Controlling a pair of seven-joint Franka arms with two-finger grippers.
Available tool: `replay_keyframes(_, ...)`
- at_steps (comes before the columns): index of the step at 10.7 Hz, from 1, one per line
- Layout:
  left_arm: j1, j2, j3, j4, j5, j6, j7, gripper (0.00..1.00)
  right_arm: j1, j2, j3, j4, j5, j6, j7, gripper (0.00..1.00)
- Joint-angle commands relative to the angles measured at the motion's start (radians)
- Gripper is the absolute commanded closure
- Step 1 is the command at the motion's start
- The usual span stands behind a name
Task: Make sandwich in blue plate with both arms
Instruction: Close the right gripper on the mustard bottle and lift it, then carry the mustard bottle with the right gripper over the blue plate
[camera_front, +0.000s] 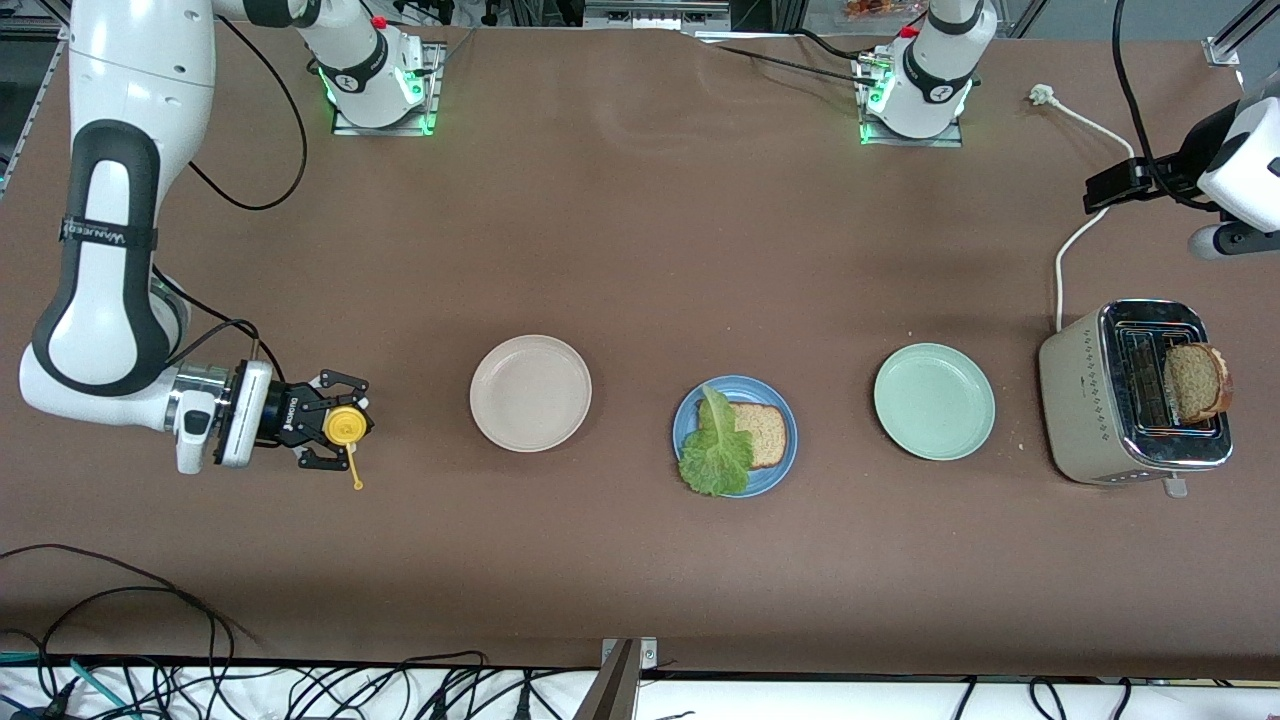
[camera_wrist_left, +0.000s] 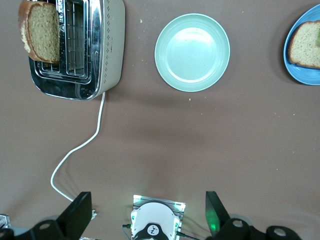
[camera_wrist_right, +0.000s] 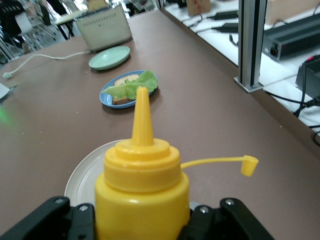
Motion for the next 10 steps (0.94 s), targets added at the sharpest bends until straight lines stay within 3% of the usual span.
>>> replay_keyframes(1, 0.001, 0.015, -0.004, 0.036, 0.033, -0.024, 0.005, 0.0, 0.023, -0.121, 0.109, 0.0, -0.202, 0.176, 0.216, 1.0)
replay_keyframes(3, 0.0, 0.015, -0.004, 0.036, 0.04, -0.024, 0.005, 0.0, 0.028, -0.136, 0.122, 0.006, -0.279, 0.207, 0.33, 1.0)
replay_keyframes(5, 0.0, 0.019, -0.005, 0.036, 0.04, -0.024, 0.0, 0.0, 0.034, -0.191, 0.183, 0.025, -0.499, 0.264, 0.507, 1.0)
replay_keyframes(8, -0.002, 0.036, -0.007, 0.063, 0.037, -0.022, 0.005, 0.0, 0.036, -0.231, 0.258, 0.03, -0.716, 0.313, 0.718, 1.0)
replay_keyframes(10, 0.0, 0.044, -0.005, 0.066, 0.036, -0.022, 0.016, 0.0, 0.036, -0.265, 0.336, 0.039, -0.956, 0.347, 0.867, 1.0)
